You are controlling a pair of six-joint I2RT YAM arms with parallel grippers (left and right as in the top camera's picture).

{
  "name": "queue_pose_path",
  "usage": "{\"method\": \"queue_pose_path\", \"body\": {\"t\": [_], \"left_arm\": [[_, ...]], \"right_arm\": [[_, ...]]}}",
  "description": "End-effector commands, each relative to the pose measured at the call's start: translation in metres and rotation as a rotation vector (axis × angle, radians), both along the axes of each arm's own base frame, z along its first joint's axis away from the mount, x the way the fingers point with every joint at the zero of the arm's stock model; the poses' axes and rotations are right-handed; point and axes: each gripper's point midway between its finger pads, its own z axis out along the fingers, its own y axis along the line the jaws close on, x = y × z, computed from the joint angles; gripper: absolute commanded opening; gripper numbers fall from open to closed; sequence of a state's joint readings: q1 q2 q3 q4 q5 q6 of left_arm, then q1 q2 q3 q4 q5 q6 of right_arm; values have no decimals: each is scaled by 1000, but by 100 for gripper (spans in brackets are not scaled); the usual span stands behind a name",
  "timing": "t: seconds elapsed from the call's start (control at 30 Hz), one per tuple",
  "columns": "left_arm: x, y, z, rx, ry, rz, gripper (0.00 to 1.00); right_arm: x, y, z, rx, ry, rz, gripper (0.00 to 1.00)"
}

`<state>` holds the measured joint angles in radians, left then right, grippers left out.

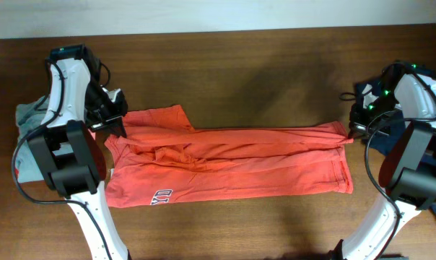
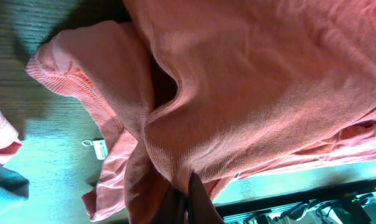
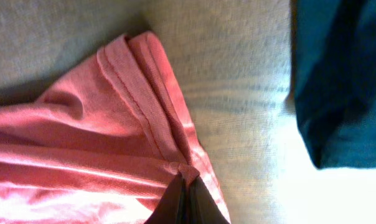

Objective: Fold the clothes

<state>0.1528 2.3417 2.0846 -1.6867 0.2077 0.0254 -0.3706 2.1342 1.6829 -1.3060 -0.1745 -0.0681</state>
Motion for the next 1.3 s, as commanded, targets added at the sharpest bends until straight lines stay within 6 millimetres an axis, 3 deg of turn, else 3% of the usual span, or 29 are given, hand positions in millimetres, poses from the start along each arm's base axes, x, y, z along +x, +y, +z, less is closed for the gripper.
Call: {"method": "queue_pose_path", "body": {"t": [0.0, 0.17, 0.23, 0.37, 0.43, 0.73, 0.83, 0.93, 1.07, 1.27], "left_arm": [[-4, 14, 5, 77, 2, -10, 1], [-5, 18, 4, 100, 10, 12, 0], [-4, 11, 5, 58, 4, 24, 0], [1, -20, 12, -141, -42, 1, 0], [0, -25, 12, -176, -43, -6, 1], [-37, -31, -9, -199, 107, 9, 1], [-38, -31, -2, -184, 90, 13, 1], [-41, -17, 13, -52, 69, 36, 1], [-43, -16, 32, -16, 17, 23, 1], [-64, -7, 22, 53, 88, 33, 0]], "right_arm": [[-4, 2, 12, 1, -4, 8, 5], [-3, 15, 16, 86, -29, 49, 5], [0, 27, 19, 152, -62, 89, 5], [-2, 28, 19, 143, -48, 99, 5], [-4, 27, 19, 137, -39, 100, 5], [-5, 24, 18, 120, -31, 103, 5], [-6, 24, 18, 121, -31, 102, 5], [-6, 25, 18, 122, -27, 102, 5], [-18, 17, 17, 71, 35, 104, 4], [-30, -3, 15, -40, 110, 49, 4]]}}
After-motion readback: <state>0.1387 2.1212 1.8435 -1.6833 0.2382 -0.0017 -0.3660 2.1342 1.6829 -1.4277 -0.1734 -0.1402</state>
